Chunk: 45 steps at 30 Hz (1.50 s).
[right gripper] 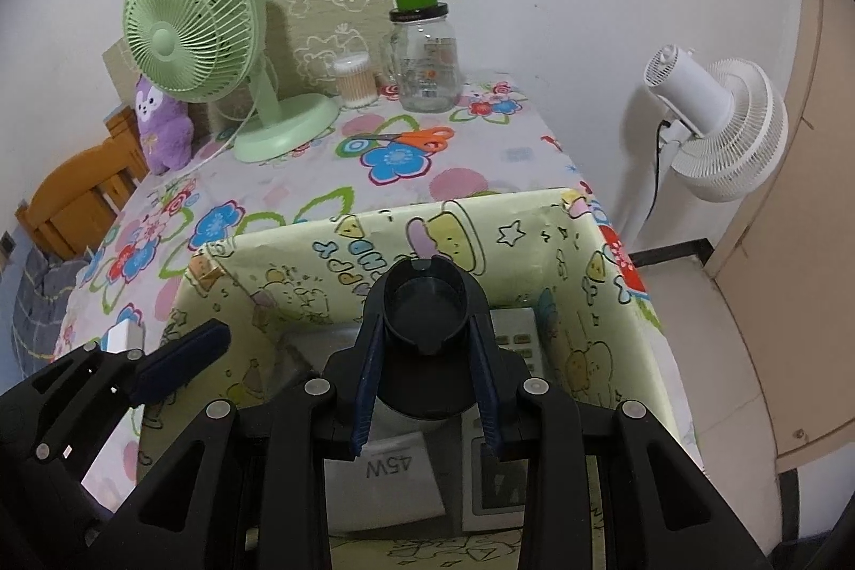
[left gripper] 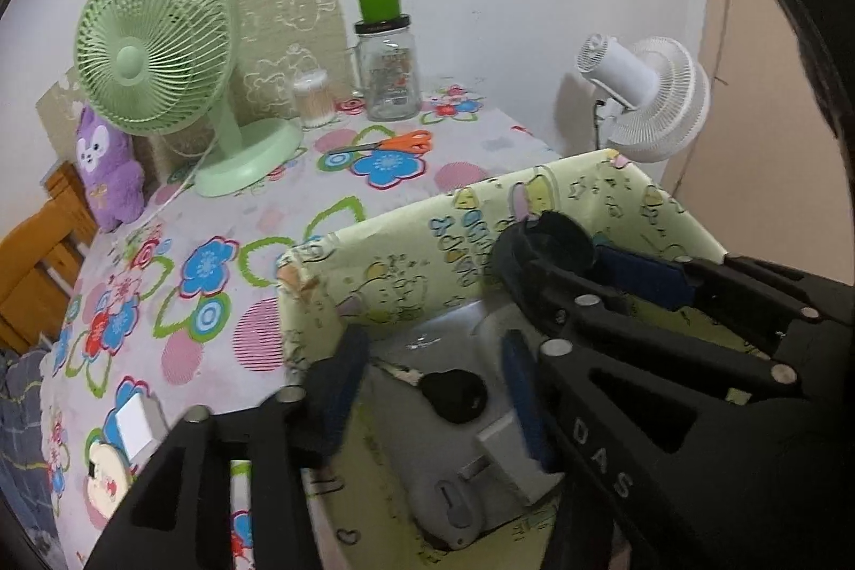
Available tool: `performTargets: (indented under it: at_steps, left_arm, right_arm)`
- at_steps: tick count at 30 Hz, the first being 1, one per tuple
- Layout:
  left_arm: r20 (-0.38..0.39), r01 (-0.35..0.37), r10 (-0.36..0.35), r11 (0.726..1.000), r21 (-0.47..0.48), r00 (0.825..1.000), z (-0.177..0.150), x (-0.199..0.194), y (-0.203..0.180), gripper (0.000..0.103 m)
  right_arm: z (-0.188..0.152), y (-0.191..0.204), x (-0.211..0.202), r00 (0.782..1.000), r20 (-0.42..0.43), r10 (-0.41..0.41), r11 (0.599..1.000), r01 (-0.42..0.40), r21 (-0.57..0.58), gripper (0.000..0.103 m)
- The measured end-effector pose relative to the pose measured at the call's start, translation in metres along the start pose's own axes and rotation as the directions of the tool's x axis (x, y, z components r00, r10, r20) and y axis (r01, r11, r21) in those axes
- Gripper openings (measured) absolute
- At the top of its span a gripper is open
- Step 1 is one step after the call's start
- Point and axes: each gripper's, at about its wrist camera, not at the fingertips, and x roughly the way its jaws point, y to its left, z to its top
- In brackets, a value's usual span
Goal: Organize rigid objects
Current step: 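Lower the key into the box and open the left tool while the right tool releases the cup, then withdraw both open tools from the fabric box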
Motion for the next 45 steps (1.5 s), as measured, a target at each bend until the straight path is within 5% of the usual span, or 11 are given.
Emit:
performTargets:
  at_steps: [8, 15, 24, 45]
  left_arm:
    - [-0.009, 0.013, -0.013, 1.0, 0.009, 1.0, -0.001, -0.003, -0.004, 0.067]
    - [0.002, 0.025, -0.025, 1.0, -0.003, 1.0, -0.005, -0.019, -0.005, 0.083]
    - [0.036, 0.004, -0.002, 0.999, -0.038, 0.999, -0.019, -0.051, 0.004, 0.092]
    - [0.104, -0.032, 0.041, 0.995, -0.093, 0.994, -0.064, -0.117, 0.042, 0.102]
  right_arm:
    - [-0.003, -0.004, -0.003, 1.0, -0.018, 0.015, 0.999, -0.014, 0.029, 0.037]
    - [-0.008, -0.008, -0.021, 1.0, -0.004, 0.0, 0.998, 0.0, 0.061, 0.061]
    - [-0.02, 0.006, -0.055, 0.999, 0.04, 0.0, 0.999, -0.001, 0.043, 0.071]
    - [-0.054, 0.059, -0.116, 0.992, 0.129, -0.006, 1.0, 0.006, 0.0, 0.093]
